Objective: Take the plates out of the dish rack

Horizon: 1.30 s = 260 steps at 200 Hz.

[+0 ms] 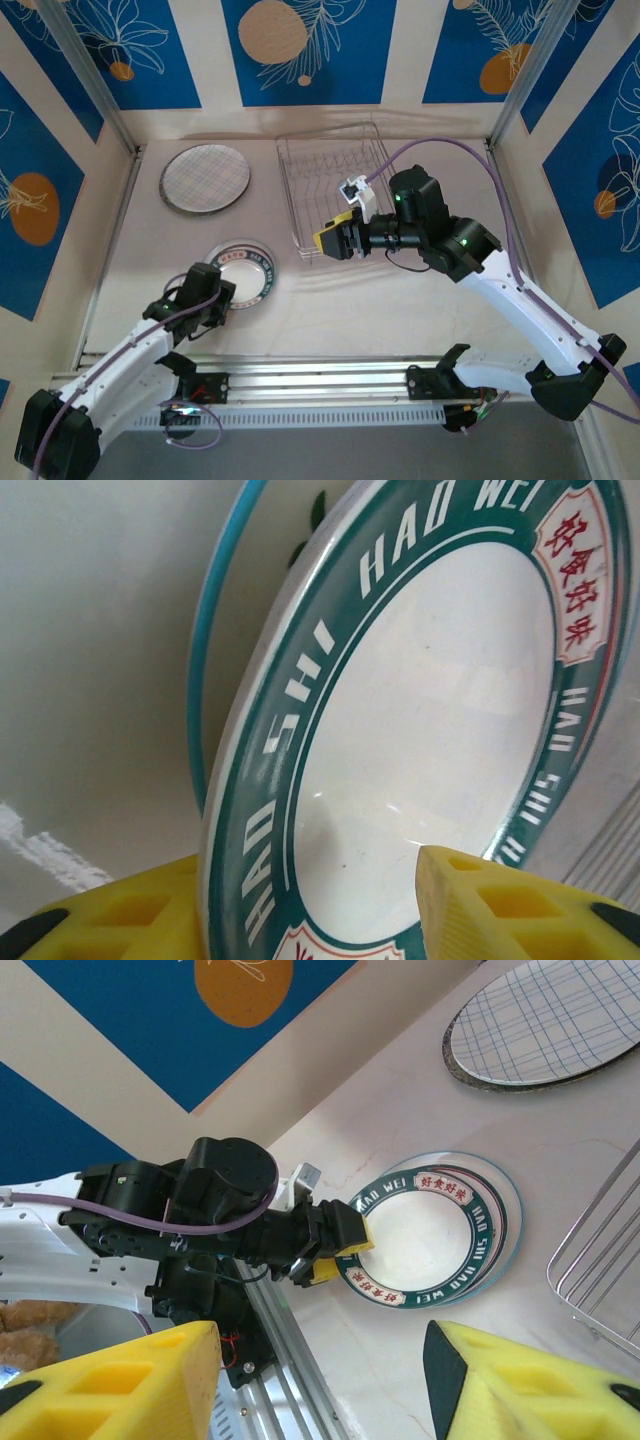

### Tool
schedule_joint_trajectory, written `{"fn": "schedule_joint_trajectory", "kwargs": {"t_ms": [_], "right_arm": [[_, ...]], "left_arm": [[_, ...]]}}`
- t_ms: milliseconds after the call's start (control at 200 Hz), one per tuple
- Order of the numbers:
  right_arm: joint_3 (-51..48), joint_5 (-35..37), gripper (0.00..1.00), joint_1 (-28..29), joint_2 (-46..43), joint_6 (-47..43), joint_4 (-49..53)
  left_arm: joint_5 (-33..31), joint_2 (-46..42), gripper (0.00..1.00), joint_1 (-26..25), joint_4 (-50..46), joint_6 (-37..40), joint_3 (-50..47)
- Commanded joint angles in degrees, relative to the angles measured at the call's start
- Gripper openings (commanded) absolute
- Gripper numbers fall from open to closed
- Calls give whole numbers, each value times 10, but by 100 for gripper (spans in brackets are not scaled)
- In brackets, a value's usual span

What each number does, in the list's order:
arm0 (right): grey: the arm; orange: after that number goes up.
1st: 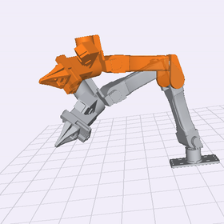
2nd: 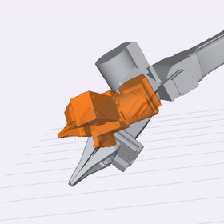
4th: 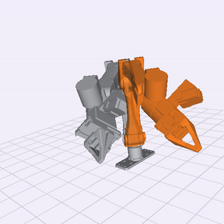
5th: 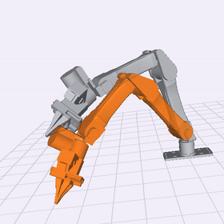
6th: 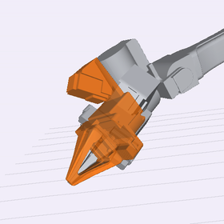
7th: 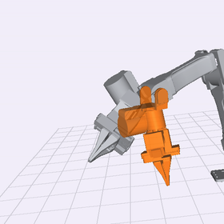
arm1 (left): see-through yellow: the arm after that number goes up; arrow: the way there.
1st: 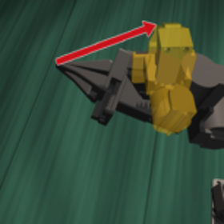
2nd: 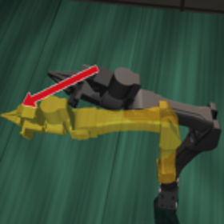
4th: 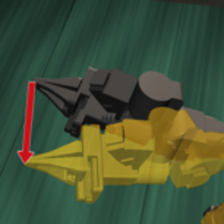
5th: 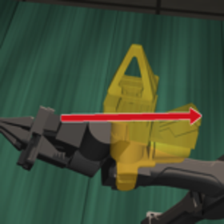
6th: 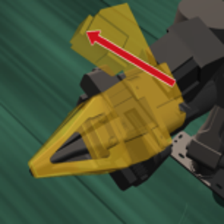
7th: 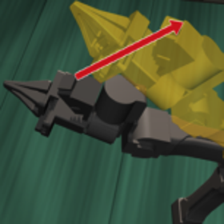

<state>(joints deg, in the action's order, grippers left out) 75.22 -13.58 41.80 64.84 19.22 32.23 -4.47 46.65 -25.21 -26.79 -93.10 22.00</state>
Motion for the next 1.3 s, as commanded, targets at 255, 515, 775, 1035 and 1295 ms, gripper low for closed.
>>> {"fn": "schedule_joint_trajectory", "kwargs": {"t_ms": [255,515,775,1035,1295], "right_arm": [[-1,-11,57,-6,-4,10,-1],[3,15,57,-7,-1,16,9],[47,156,53,-99,76,83,124],[56,209,50,-191,190,100,133],[51,210,47,-249,284,94,81]], "left_arm": [[16,36,50,15,-57,5,44],[27,65,54,20,-64,22,63],[31,59,79,20,-110,46,101],[45,20,97,20,-150,58,128],[52,-39,99,18,-204,71,150]]}}
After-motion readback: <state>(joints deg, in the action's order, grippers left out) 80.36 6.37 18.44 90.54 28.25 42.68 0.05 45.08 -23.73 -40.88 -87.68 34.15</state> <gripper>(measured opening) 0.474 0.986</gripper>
